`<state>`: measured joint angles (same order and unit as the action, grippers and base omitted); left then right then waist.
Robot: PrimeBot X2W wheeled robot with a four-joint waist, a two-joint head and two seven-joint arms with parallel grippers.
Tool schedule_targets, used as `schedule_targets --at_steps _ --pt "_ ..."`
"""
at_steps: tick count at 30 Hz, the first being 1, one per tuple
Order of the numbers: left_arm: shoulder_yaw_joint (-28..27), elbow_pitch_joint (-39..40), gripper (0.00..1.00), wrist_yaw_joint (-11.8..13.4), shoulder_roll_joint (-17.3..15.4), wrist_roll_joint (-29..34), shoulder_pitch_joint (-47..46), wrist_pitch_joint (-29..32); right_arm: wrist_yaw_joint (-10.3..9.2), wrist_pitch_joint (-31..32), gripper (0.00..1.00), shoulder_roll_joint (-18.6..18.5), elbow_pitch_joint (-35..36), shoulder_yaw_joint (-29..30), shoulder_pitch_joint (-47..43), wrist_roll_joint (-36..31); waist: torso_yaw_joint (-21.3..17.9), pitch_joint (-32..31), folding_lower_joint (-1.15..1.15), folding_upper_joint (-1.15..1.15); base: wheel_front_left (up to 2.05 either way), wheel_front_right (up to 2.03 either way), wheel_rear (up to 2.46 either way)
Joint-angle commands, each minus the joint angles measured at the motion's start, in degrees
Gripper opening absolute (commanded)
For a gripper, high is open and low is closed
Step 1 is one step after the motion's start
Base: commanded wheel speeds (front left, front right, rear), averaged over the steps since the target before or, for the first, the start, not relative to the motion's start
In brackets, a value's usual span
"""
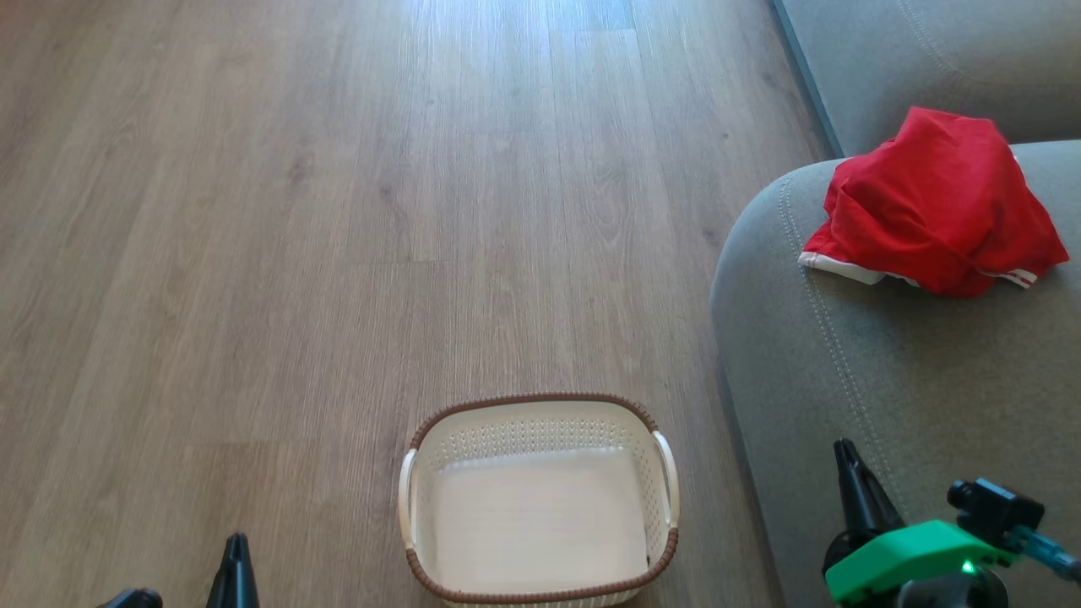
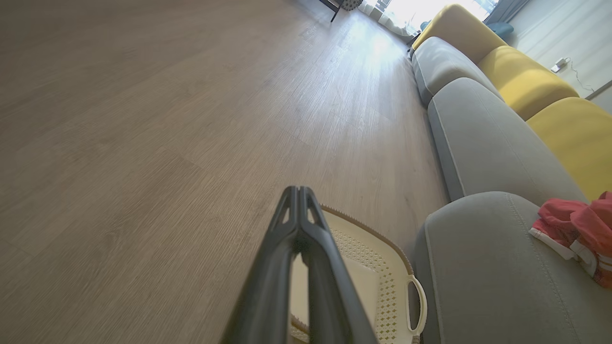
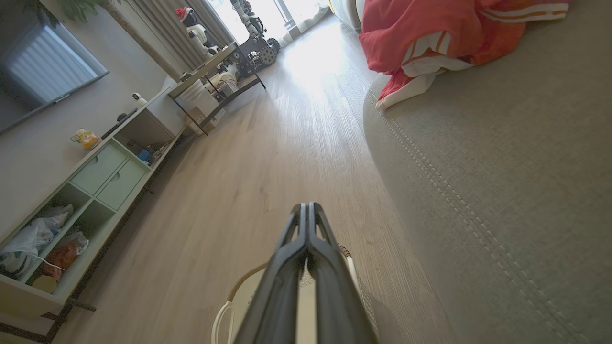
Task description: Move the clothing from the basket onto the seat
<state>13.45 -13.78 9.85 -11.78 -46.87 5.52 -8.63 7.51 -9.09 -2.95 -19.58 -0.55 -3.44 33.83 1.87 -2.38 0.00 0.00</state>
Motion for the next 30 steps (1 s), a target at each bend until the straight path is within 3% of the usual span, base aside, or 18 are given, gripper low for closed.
schedule_targets --at_steps 1,30 --pt "-2.18 1.91 0.0 -0.63 -0.21 -1.66 -2.89 0.37 -0.01 0.45 0.0 -0.4 2.22 0.04 3.51 2.27 -0.04 0.05 0.0 0.0 0.0 0.0 0.0" --pt "-7.75 2.87 0.0 -4.36 2.59 -15.57 -5.57 4.93 -0.01 4.4 0.0 -1.1 3.01 1.2 5.81 20.98 -0.63 0.73 0.0 0.0 0.0 0.0 0.0"
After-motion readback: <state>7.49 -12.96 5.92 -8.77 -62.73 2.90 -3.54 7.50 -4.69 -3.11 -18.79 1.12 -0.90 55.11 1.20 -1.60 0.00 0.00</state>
